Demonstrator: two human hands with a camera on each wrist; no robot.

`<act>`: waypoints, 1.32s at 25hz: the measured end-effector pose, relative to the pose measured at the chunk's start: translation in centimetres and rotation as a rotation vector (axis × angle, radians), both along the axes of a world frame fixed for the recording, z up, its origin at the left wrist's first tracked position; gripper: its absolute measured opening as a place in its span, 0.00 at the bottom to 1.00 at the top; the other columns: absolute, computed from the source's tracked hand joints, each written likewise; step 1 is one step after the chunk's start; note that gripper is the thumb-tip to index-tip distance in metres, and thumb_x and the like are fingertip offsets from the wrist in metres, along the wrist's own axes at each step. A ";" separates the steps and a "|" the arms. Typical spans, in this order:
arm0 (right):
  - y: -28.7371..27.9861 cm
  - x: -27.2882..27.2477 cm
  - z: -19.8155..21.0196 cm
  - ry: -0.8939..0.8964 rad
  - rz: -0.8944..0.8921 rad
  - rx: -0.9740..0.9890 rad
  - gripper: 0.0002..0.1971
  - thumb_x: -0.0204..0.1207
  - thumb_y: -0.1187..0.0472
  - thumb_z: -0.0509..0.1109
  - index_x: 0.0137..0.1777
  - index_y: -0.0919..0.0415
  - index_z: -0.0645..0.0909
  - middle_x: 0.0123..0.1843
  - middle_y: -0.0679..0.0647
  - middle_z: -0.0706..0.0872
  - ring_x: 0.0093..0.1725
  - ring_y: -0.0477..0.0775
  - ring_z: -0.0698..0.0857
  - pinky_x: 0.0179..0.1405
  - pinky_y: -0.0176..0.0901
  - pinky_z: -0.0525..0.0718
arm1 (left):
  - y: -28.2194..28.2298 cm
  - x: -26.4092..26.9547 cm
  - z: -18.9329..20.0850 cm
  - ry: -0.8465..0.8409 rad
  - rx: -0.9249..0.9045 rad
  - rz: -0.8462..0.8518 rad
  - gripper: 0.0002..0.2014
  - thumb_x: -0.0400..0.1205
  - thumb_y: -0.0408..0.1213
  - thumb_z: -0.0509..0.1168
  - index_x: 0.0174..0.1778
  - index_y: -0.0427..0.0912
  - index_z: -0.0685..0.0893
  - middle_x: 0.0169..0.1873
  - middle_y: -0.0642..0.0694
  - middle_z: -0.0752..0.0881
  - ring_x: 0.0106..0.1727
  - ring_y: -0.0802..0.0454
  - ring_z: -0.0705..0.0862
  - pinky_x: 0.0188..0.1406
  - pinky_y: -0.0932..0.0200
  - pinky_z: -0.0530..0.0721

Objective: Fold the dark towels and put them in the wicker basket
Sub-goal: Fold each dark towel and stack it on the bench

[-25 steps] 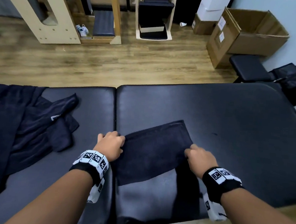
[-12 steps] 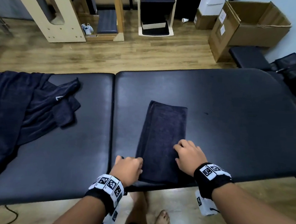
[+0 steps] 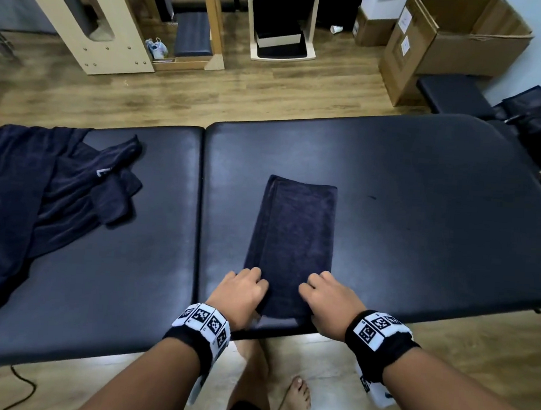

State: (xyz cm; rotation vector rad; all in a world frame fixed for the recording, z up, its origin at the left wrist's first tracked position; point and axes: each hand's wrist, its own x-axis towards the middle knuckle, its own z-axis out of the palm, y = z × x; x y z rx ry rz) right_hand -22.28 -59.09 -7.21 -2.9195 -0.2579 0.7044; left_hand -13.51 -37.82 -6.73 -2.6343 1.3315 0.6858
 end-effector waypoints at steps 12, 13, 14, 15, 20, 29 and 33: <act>-5.6 10.6 6.6 -0.347 -0.511 0.198 0.22 0.72 0.56 0.67 0.67 0.52 0.73 0.54 0.57 0.89 0.52 0.69 0.87 0.45 0.57 0.86 | -6.8 14.7 7.1 0.250 -0.318 0.549 0.16 0.74 0.43 0.69 0.58 0.57 0.82 0.52 0.53 0.87 0.64 0.43 0.81 0.66 0.46 0.71; -6.2 12.1 6.9 -0.361 -0.601 0.236 0.23 0.73 0.56 0.68 0.69 0.52 0.72 0.56 0.59 0.89 0.55 0.70 0.86 0.50 0.57 0.85 | -7.5 16.1 7.0 0.245 -0.407 0.608 0.16 0.75 0.44 0.69 0.60 0.58 0.81 0.55 0.53 0.87 0.66 0.44 0.81 0.68 0.46 0.71; -6.8 13.4 7.1 -0.355 -0.696 0.258 0.25 0.76 0.55 0.69 0.73 0.54 0.71 0.60 0.61 0.88 0.59 0.71 0.85 0.54 0.58 0.85 | -8.2 17.3 6.6 0.226 -0.487 0.664 0.18 0.77 0.44 0.69 0.63 0.57 0.80 0.60 0.53 0.86 0.68 0.45 0.80 0.69 0.46 0.72; -7.4 14.6 7.0 -0.314 -0.780 0.248 0.27 0.78 0.51 0.70 0.75 0.56 0.71 0.62 0.62 0.87 0.62 0.71 0.84 0.57 0.58 0.83 | -8.6 18.3 6.2 0.203 -0.530 0.691 0.20 0.79 0.45 0.68 0.68 0.54 0.78 0.64 0.51 0.85 0.69 0.45 0.79 0.70 0.46 0.73; -7.9 15.6 3.6 0.111 -0.834 0.109 0.21 0.76 0.40 0.70 0.58 0.57 0.81 0.59 0.61 0.89 0.60 0.67 0.86 0.57 0.53 0.86 | -8.7 19.5 3.1 0.171 -0.256 0.621 0.21 0.79 0.52 0.66 0.61 0.43 0.78 0.61 0.38 0.84 0.64 0.33 0.82 0.62 0.45 0.81; -7.8 15.7 1.3 0.172 -1.192 0.280 0.11 0.68 0.51 0.73 0.43 0.58 0.84 0.43 0.54 0.89 0.45 0.59 0.87 0.41 0.43 0.82 | -9.4 18.3 -0.1 0.308 -0.223 0.600 0.21 0.79 0.48 0.69 0.59 0.38 0.74 0.60 0.36 0.84 0.63 0.35 0.82 0.57 0.48 0.80; -8.0 16.6 0.9 0.139 -1.172 0.343 0.15 0.72 0.46 0.74 0.48 0.57 0.84 0.48 0.53 0.90 0.51 0.59 0.88 0.50 0.46 0.86 | -9.6 18.3 -0.3 0.357 -0.292 0.763 0.22 0.74 0.47 0.74 0.59 0.39 0.80 0.57 0.38 0.87 0.61 0.38 0.84 0.58 0.50 0.84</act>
